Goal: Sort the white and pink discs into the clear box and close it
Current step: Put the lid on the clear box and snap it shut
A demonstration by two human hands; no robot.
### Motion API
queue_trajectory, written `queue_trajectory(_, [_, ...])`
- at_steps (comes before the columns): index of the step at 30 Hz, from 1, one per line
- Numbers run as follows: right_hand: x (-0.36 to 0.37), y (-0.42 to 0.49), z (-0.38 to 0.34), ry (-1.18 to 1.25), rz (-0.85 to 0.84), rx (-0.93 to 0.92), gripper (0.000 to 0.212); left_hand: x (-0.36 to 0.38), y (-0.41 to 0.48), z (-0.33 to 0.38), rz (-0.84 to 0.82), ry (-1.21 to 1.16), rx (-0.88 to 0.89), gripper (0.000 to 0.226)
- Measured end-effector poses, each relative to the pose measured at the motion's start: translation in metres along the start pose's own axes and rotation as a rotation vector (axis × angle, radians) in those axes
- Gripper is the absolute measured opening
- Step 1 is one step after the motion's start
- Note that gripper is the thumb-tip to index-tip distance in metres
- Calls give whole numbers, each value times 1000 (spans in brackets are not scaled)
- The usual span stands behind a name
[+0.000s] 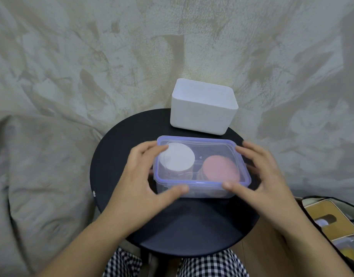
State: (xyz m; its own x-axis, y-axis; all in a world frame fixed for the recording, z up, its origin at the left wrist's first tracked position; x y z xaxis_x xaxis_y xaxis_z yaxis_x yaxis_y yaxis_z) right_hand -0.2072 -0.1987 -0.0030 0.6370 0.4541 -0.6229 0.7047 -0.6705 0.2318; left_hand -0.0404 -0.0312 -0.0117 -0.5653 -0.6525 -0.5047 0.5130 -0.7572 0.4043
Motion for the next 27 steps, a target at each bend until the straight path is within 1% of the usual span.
queue_trajectory(2, [2, -11, 3, 15, 0, 12, 76, 4, -9, -3, -19, -5, 6, 71])
queue_trajectory(6, [11, -4, 13, 73, 13, 49, 73, 5, 2, -11, 22, -53, -1, 65])
queue_trajectory(9, [7, 14, 18, 91, 35, 89, 81, 7, 22, -14, 29, -38, 14, 63])
queue_trajectory(10, [9, 22, 20, 90, 28, 100, 81, 8, 29, -17, 23, -36, 7, 63])
queue_trajectory(15, [15, 45, 29, 21, 35, 112, 78, 13, 52, -34, -22, -28, -38, 63])
queue_trajectory(21, [14, 59, 26, -56, 49, 83, 77, 15, 69, -41, -55, -2, -39, 64])
queue_trajectory(27, [13, 60, 20, -130, 25, 79, 79, 14, 74, -45, -103, -11, -24, 64])
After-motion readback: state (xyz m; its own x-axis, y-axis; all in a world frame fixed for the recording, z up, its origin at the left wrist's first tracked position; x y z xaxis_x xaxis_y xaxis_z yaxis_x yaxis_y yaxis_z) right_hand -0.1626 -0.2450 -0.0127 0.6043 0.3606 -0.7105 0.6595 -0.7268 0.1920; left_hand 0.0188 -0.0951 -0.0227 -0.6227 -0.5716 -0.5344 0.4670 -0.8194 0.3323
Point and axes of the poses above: each hand's wrist, its own y-axis towards the middle knuckle, its own x-axis out of the palm, z = x × y, the point moved 4 cm from there along y, towards the middle knuckle, and after that the axes turned 4 degrees about x, right-handed, at the moved point
